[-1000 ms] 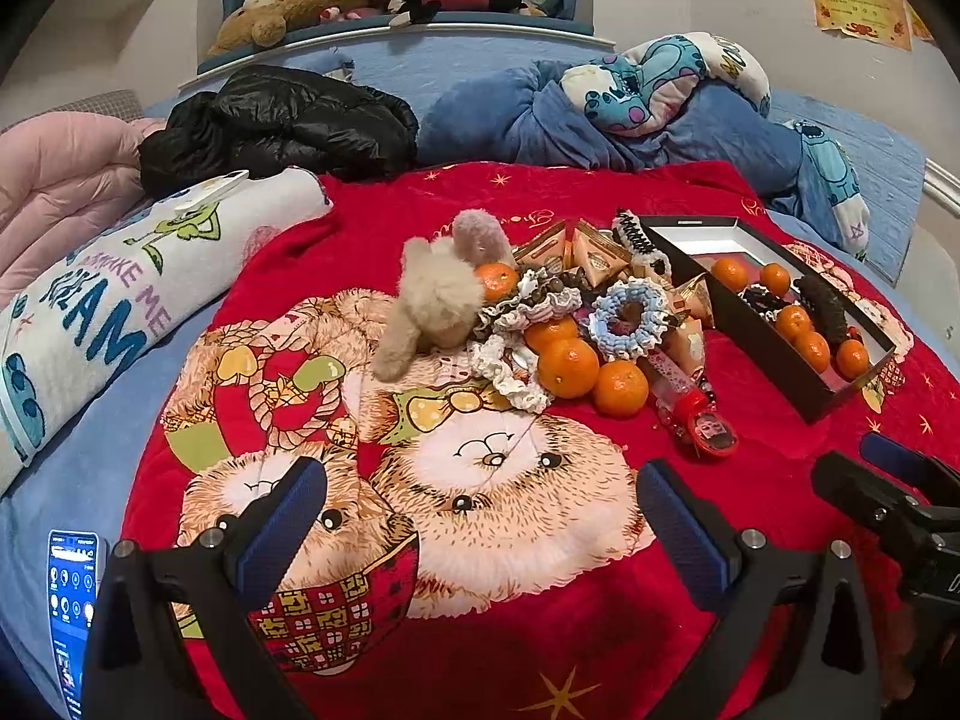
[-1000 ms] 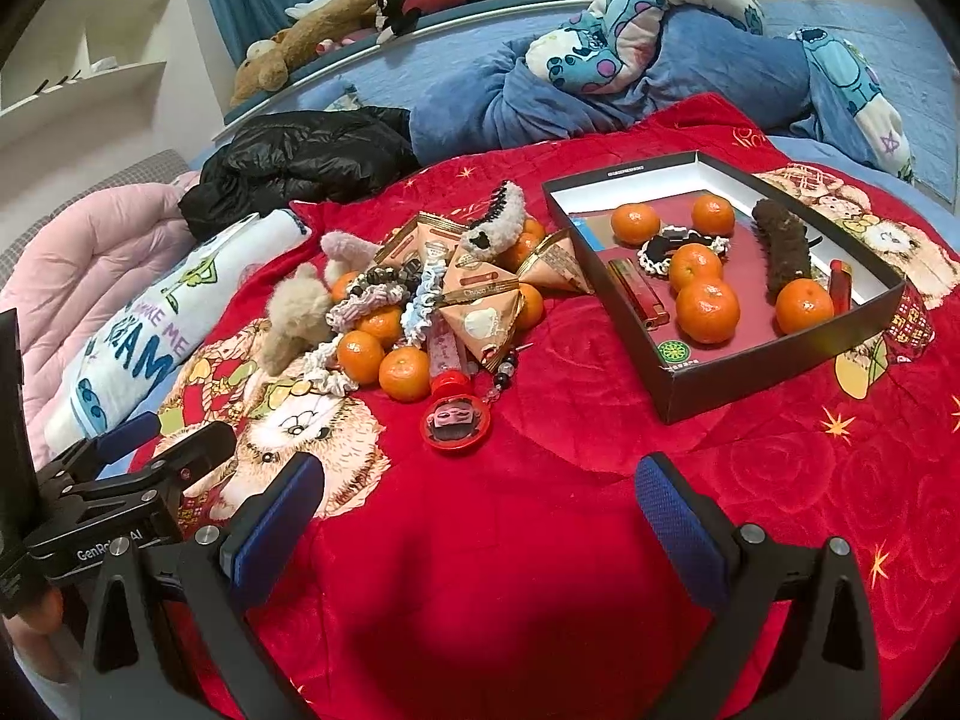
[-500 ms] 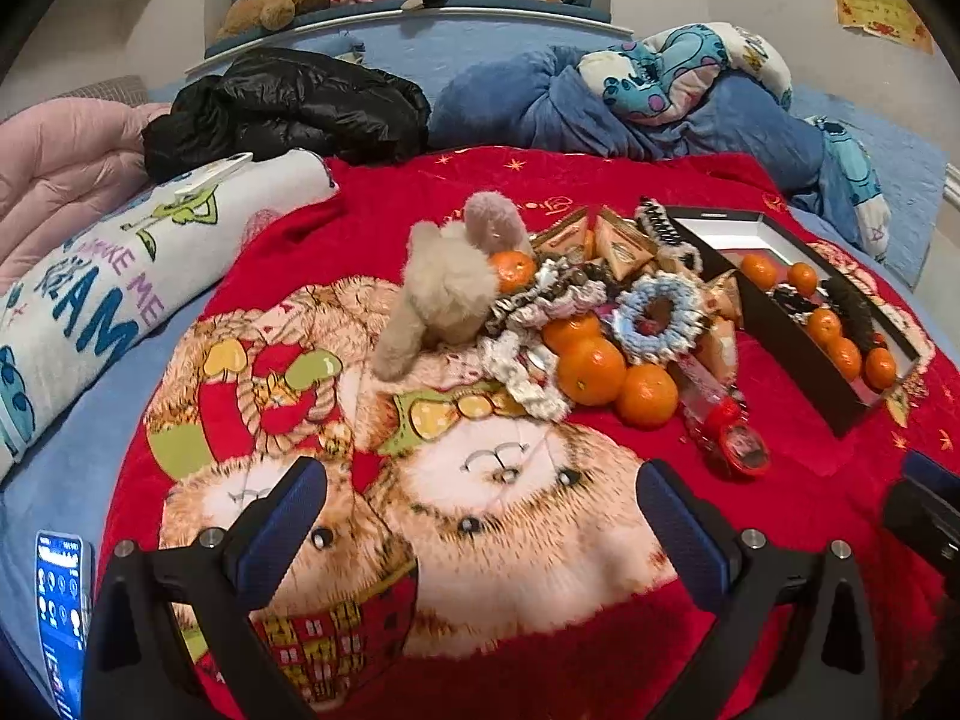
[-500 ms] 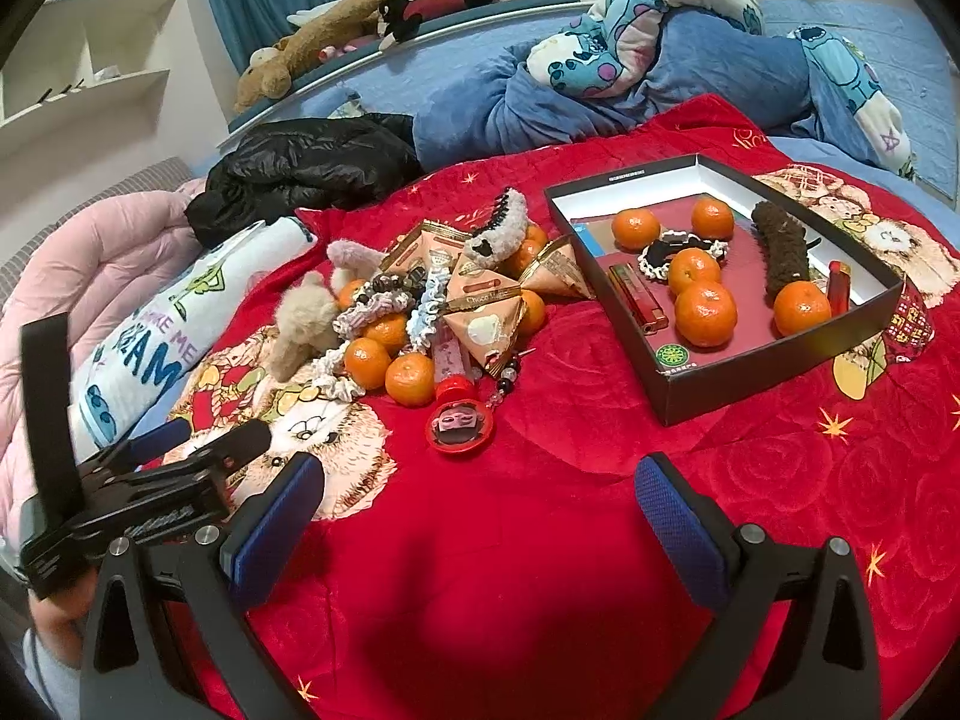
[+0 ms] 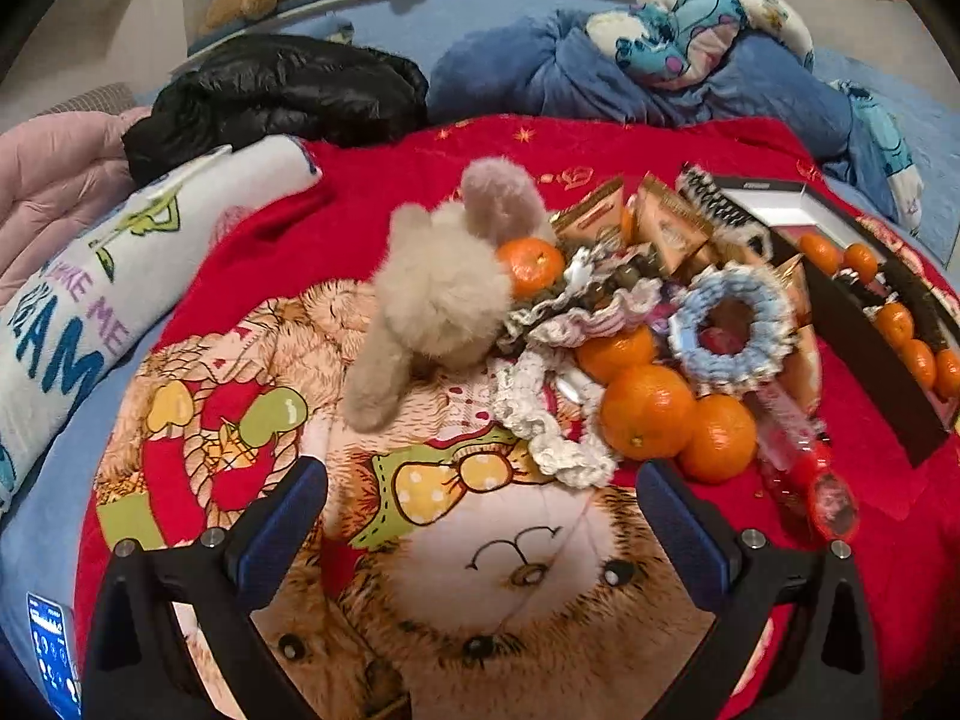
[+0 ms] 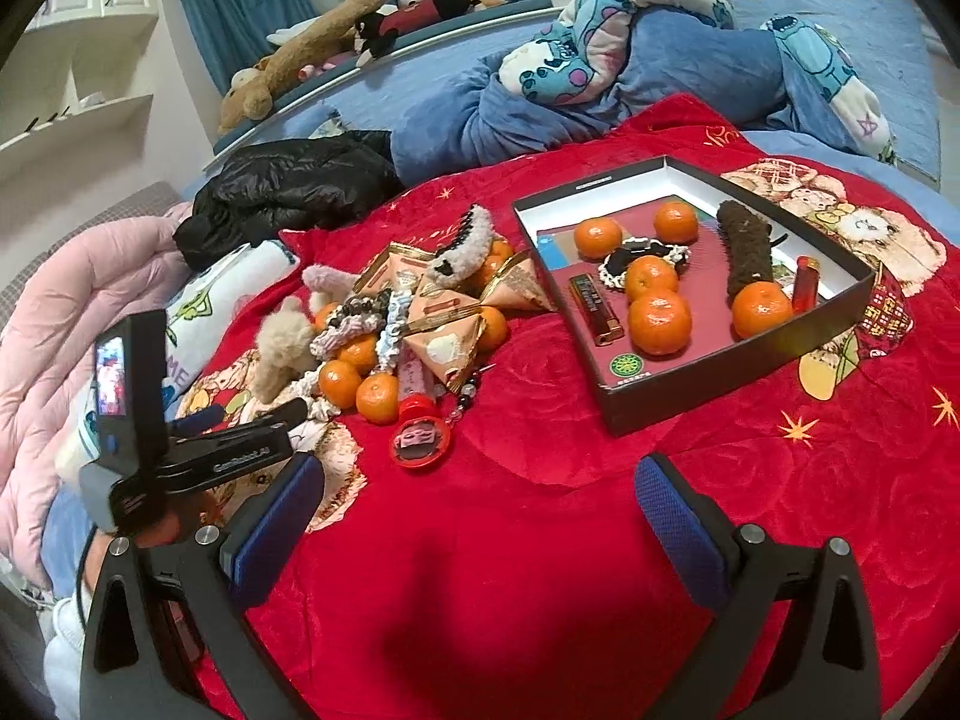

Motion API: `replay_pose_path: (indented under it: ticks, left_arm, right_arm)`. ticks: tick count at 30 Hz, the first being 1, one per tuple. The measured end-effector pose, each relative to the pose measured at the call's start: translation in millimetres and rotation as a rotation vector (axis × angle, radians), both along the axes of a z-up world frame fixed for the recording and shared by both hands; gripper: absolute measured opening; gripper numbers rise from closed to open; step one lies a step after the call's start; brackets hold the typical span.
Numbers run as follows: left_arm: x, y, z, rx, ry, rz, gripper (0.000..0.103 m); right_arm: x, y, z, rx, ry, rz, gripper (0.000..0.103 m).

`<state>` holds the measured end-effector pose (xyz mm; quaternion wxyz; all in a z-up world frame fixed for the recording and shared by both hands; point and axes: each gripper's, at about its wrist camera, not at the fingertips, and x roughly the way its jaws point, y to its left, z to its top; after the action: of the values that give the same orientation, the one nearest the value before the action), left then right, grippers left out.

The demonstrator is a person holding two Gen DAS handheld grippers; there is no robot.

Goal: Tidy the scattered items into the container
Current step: 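Lower the left gripper onto the white lace scrunchie and close it, then lift the white scrunchie with the left gripper while the right gripper grasps the Choco Magic candy packet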

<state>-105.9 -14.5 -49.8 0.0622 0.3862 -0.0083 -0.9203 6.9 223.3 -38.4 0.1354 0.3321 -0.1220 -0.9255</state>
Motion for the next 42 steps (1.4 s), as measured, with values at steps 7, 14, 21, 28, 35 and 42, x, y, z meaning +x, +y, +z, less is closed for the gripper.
replay_pose_path:
  ticks: [7, 14, 21, 28, 35, 42]
  left_arm:
    - [-15.1, -8.6, -11.7, 0.060, -0.034, -0.003, 0.100]
    - [-23.8, -7.1, -13.8, 0.160, -0.031, -0.083, 0.048]
    - [-24.3, 0.0, -12.9, 0.156, -0.015, -0.060, 0.031]
    - [-18.8, -7.0, -11.5, 0.196, 0.011, -0.055, 0.012]
    - [2.6, -12.2, -0.5, 0.193, 0.065, -0.053, 0.011]
    - [35.0, -13.0, 17.2, 0.168, 0.125, -0.052, 0.011]
  right_arm:
    - [0.8, 0.8, 1.5, -0.017, -0.003, 0.007, 0.103]
    - [-0.3, -3.2, 0.1, -0.010, -0.005, 0.012, 0.103]
    - [-1.8, -2.4, -1.6, -0.013, -0.015, -0.005, 0.103]
    - [-0.1, -6.0, -1.2, -0.009, -0.010, 0.005, 0.103]
    - [-0.2, 0.1, -1.0, -0.018, -0.012, -0.011, 0.103]
    - [-1.7, 3.8, -1.5, -0.026, -0.013, -0.020, 0.103]
